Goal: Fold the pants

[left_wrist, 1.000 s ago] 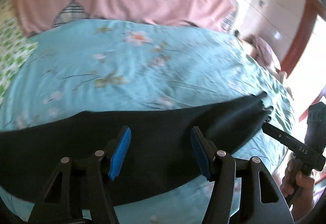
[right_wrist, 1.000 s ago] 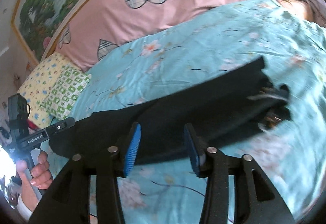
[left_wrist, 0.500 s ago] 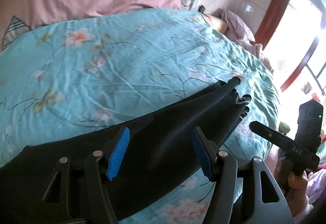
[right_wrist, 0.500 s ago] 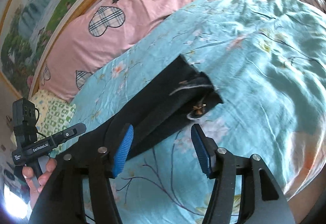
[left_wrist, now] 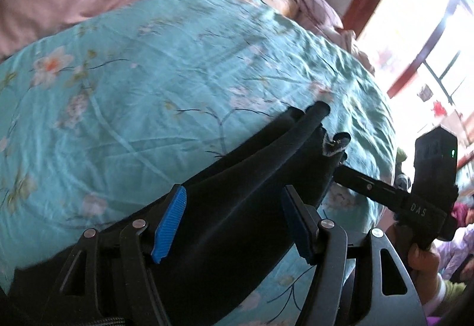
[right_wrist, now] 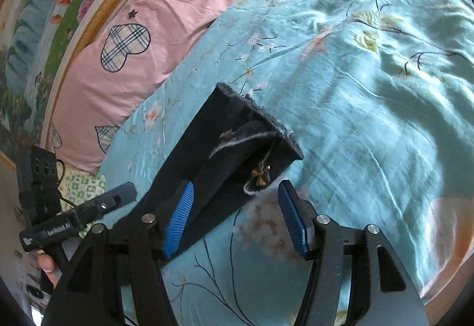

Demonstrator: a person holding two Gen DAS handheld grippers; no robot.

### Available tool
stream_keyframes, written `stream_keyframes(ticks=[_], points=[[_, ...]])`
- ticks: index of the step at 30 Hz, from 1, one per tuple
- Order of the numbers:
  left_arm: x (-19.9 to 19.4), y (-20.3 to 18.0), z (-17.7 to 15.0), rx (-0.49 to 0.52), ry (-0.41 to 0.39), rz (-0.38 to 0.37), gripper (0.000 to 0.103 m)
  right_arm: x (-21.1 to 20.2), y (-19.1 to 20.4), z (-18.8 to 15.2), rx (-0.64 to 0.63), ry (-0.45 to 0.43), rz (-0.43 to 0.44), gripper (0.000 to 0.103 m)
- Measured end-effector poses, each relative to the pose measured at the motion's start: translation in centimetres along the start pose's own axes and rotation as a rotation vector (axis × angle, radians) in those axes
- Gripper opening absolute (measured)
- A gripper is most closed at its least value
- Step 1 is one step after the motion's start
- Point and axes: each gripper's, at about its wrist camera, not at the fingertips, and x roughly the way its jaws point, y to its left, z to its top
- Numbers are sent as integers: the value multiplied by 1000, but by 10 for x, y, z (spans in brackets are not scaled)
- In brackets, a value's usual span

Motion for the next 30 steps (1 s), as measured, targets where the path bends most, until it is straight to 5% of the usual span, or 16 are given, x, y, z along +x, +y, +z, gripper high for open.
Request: stream_keyframes(ticks=[6, 8, 10, 13, 23, 25, 29, 30], points=[[26, -13, 19, 72, 66, -13, 67, 10, -6, 11, 60, -22, 2, 60], [35, -19, 24, 100, 86, -10, 68, 12, -7, 13, 68, -32, 10, 53], [46, -25, 30, 129, 112, -9, 68, 14, -8, 14, 56, -32, 13, 29], [64, -33, 39, 160, 149, -19, 68, 15, -15, 13, 56, -24, 23, 17], [113, -45, 77, 193, 226, -123, 66, 3, -32, 0, 18, -38, 113, 13], [118, -47, 81, 208, 231, -144, 60, 3, -32, 0, 15, -39, 123, 13], [118, -58, 80, 261, 232, -222, 18, 4, -33, 0, 12, -45, 131, 13], [117, -62, 79, 278, 222, -217, 17, 5, -32, 0, 9, -47, 130, 13]])
